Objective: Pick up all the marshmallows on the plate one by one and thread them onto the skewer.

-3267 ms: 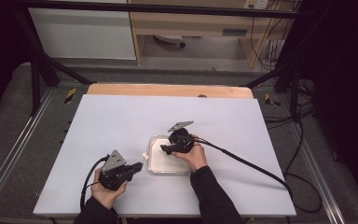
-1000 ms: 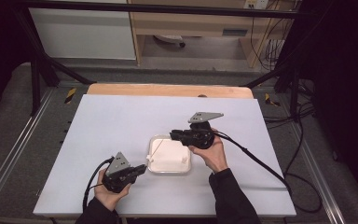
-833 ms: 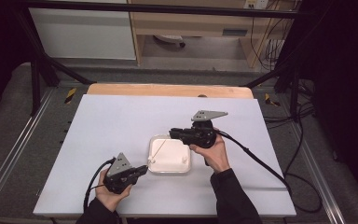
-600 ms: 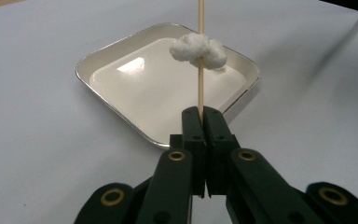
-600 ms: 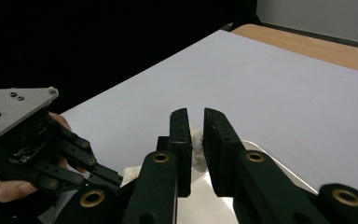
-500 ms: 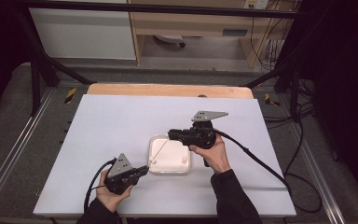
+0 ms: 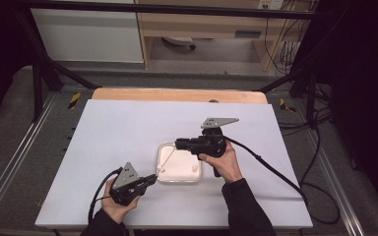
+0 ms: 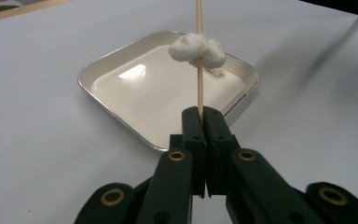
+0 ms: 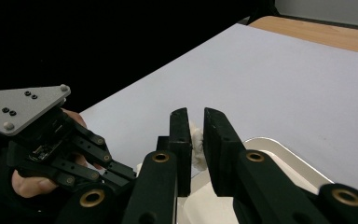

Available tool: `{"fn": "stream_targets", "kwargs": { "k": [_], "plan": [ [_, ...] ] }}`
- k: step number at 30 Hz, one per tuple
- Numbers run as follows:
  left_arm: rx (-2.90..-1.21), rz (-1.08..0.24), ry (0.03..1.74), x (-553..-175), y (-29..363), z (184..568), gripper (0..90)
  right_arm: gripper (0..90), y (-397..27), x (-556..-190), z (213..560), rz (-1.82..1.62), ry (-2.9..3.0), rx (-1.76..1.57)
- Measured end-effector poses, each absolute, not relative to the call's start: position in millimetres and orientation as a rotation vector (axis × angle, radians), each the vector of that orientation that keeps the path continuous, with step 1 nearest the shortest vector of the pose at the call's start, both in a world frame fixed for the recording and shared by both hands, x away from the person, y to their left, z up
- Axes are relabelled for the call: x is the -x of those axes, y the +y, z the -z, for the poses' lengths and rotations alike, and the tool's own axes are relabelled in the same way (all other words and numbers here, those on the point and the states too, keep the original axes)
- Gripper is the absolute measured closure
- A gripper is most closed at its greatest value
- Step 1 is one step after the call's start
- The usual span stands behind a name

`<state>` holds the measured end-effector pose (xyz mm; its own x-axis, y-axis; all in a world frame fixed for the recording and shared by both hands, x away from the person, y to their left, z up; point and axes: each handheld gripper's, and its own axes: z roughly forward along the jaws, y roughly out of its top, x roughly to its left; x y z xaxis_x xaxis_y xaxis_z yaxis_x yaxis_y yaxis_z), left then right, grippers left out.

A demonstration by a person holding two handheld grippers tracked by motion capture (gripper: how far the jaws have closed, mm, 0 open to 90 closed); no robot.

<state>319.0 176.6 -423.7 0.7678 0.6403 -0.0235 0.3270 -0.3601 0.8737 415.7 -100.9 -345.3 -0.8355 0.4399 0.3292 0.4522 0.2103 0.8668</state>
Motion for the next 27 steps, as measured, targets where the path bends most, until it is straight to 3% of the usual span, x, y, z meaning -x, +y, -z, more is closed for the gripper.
{"fn": "stream_targets", "kwargs": {
  "k": [15,27],
  "plan": [
    [-1.958,-0.435,0.682,-315,176,423,88.7,78.2,-101,-418,353,1.757,-2.362,0.912],
    [-1.985,-0.444,0.698,-316,174,425,89.1,82.5,-97,-416,357,1.767,-2.28,0.863]
  ]
}}
